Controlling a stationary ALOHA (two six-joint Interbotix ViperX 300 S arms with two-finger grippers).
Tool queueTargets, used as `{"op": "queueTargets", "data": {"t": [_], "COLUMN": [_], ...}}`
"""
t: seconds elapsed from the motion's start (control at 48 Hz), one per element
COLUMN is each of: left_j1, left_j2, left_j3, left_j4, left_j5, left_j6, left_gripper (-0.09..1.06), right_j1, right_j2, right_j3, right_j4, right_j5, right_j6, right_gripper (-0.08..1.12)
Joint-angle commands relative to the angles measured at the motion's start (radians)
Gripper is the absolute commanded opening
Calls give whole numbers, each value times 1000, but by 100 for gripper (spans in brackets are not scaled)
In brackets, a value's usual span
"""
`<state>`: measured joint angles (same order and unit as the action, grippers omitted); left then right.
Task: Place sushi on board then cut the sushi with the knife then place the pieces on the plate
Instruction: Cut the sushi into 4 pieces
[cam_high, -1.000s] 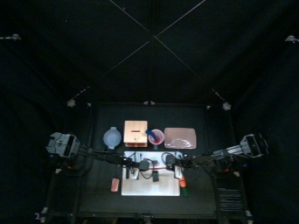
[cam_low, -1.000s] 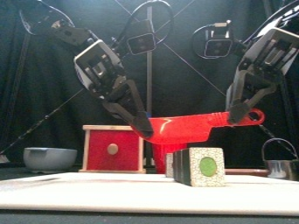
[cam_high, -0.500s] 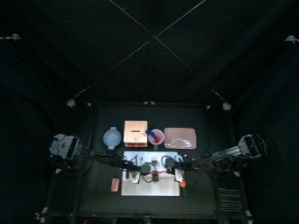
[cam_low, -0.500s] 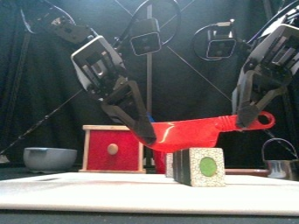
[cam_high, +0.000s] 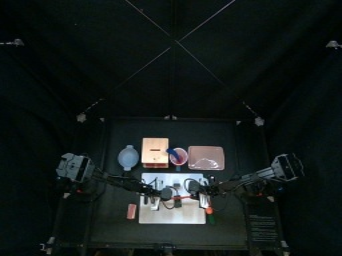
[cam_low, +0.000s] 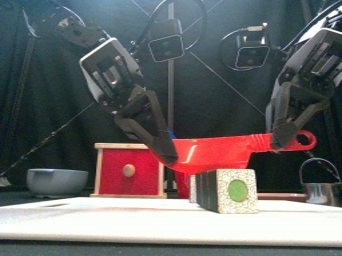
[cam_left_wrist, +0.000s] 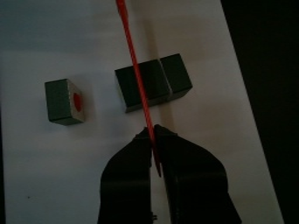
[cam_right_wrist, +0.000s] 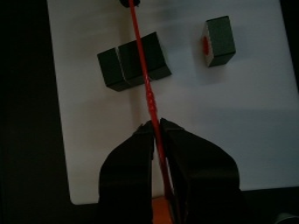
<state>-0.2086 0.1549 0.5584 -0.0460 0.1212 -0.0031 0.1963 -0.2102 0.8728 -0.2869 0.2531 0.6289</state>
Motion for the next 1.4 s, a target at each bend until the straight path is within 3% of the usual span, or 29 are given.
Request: {"op": "queueTargets", "data": {"t": [0.021,0.667,0.958,1.396], "left_j1": [-21,-26,-25,-25], "left_j2": [-14,-20,-48,-23], "left_j3": [-14,-28,-38,-40], "left_j4": [0,-3,0,0], "left_j5": [5,5,80,81], "left_j6": [5,8,6,8], "left_gripper": [40,40,40,40], "right_j1": [-2,-3,-3,-5], "right_j2": [-12,-20,-52,-48], "right_j3": [-14,-23,-37,-23], "right_j4": [2,-12,-43,-43], "right_j5": [2,2,3,5], "right_j6": [3,-8,-6,2], "right_gripper": [47,47,47,47]}}
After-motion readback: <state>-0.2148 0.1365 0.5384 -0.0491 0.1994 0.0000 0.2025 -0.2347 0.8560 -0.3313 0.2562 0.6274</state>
